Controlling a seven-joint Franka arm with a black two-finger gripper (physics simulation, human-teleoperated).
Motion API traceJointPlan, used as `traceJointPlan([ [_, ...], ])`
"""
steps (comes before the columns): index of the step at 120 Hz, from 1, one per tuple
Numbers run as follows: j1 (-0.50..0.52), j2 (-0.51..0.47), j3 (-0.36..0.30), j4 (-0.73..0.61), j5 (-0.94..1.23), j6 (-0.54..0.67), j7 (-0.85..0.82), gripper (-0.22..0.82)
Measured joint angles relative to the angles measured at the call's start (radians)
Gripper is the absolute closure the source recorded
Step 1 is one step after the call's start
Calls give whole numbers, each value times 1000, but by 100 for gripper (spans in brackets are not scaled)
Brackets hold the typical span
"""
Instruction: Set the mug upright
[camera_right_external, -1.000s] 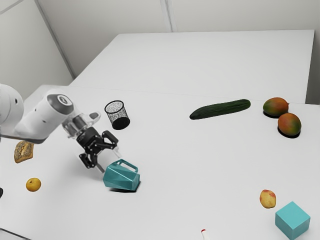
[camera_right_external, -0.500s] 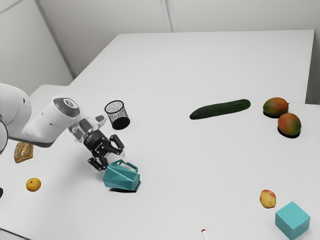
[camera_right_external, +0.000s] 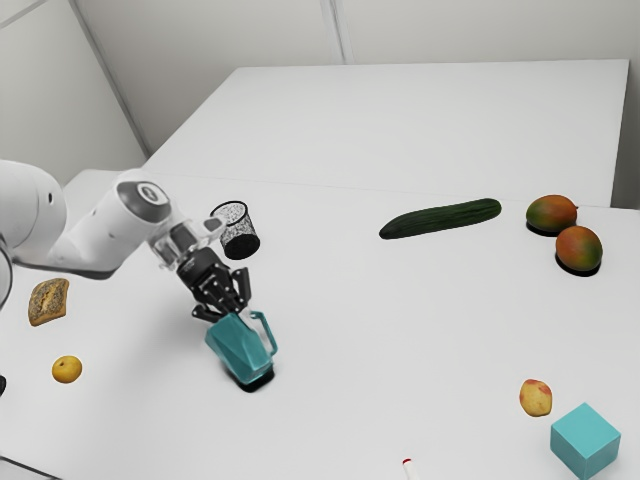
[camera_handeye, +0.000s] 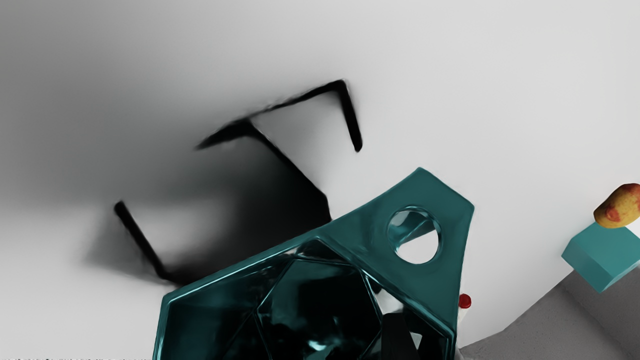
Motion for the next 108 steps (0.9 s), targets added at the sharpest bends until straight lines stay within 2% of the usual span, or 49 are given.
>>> traceJointPlan([
  [16, -38, -32, -7, 2, 71, 25, -22, 77],
  [61, -164, -123, -78, 55, 519, 177, -82, 78],
  [84, -183, -125, -85, 53, 662, 279, -108, 78],
  [108, -180, -117, -87, 49, 717, 355, -128, 78],
])
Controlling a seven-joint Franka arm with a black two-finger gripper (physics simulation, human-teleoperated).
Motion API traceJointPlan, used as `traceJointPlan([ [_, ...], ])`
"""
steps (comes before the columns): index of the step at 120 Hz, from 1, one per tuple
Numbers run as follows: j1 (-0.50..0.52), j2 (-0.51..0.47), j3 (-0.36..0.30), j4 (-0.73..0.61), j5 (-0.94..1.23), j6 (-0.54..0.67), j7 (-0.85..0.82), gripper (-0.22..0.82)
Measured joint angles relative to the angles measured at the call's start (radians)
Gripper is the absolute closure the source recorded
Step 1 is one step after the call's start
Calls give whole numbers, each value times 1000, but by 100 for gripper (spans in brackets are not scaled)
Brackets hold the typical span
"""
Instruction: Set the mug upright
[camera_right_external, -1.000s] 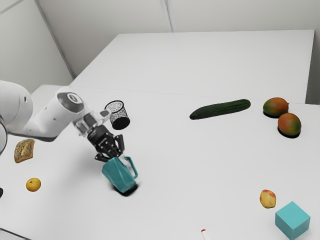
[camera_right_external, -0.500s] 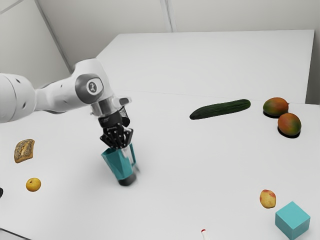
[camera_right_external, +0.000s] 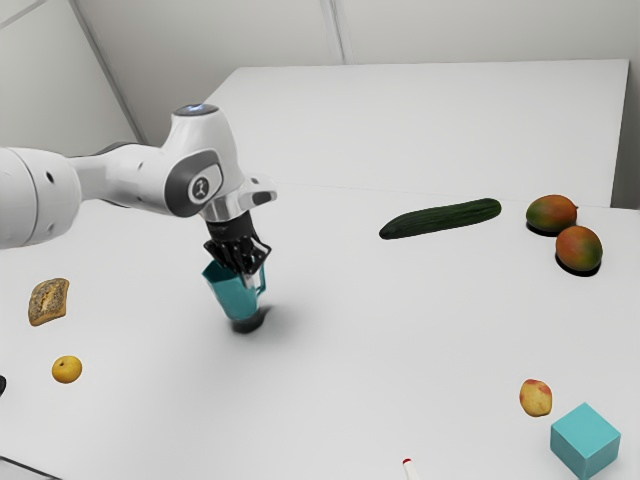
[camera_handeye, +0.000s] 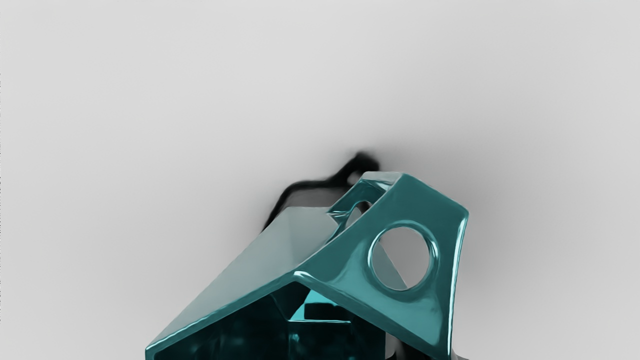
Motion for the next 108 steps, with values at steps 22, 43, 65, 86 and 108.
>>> traceJointPlan([
  [22, -7, 21, 0, -7, 11, 41, -14, 78],
  [43, -6, 44, -1, -7, 12, 62, -27, 78],
  [65, -7, 47, -3, -10, 11, 68, -35, 59],
  [86, -10, 31, -3, -11, 10, 62, -39, 26],
  [108, -12, -12, -2, -11, 10, 56, -39, 11],
])
